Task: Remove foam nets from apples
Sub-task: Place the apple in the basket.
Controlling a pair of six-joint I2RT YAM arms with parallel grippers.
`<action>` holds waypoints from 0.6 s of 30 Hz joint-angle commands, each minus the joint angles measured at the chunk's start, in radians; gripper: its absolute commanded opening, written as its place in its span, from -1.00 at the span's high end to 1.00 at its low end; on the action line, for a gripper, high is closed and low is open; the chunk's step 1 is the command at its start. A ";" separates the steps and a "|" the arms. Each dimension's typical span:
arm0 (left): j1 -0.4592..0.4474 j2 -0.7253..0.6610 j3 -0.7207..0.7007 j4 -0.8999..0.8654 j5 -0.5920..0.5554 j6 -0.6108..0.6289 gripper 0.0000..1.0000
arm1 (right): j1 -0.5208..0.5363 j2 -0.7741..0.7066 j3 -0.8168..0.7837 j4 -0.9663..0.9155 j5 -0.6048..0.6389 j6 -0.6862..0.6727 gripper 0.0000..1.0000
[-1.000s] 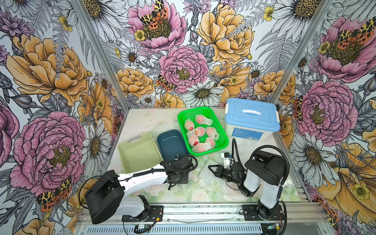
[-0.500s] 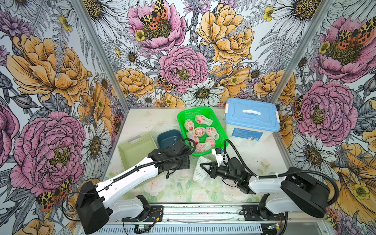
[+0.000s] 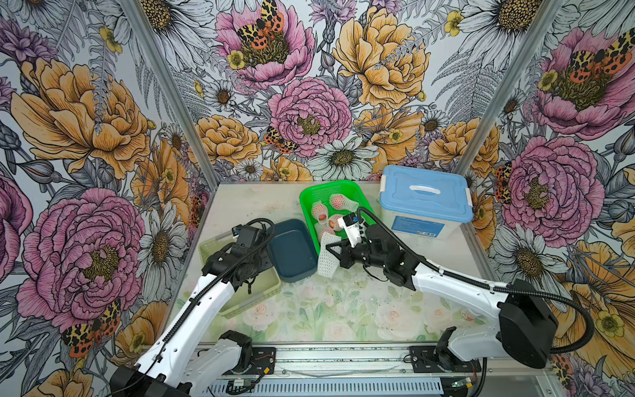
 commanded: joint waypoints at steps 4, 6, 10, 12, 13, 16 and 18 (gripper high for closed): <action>0.260 -0.083 -0.153 0.172 0.137 -0.022 -0.12 | -0.027 0.258 0.308 -0.184 -0.116 -0.010 1.00; 0.304 -0.079 -0.175 0.202 0.143 -0.018 -0.13 | -0.026 0.339 0.382 -0.195 -0.157 0.008 1.00; 0.358 -0.043 -0.209 0.243 0.154 -0.001 -0.37 | -0.011 0.463 0.488 -0.215 -0.175 0.029 1.00; 0.377 -0.041 -0.236 0.283 0.159 -0.006 -0.45 | 0.000 0.510 0.528 -0.232 -0.166 0.025 1.00; 0.388 -0.037 -0.242 0.292 0.171 -0.005 -0.50 | 0.005 0.527 0.540 -0.237 -0.156 0.024 1.00; 0.418 -0.023 -0.231 0.295 0.189 0.014 -0.77 | 0.013 0.582 0.593 -0.267 -0.146 0.017 1.00; 0.434 -0.022 -0.207 0.295 0.219 0.043 -0.90 | 0.018 0.615 0.628 -0.285 -0.143 0.012 0.99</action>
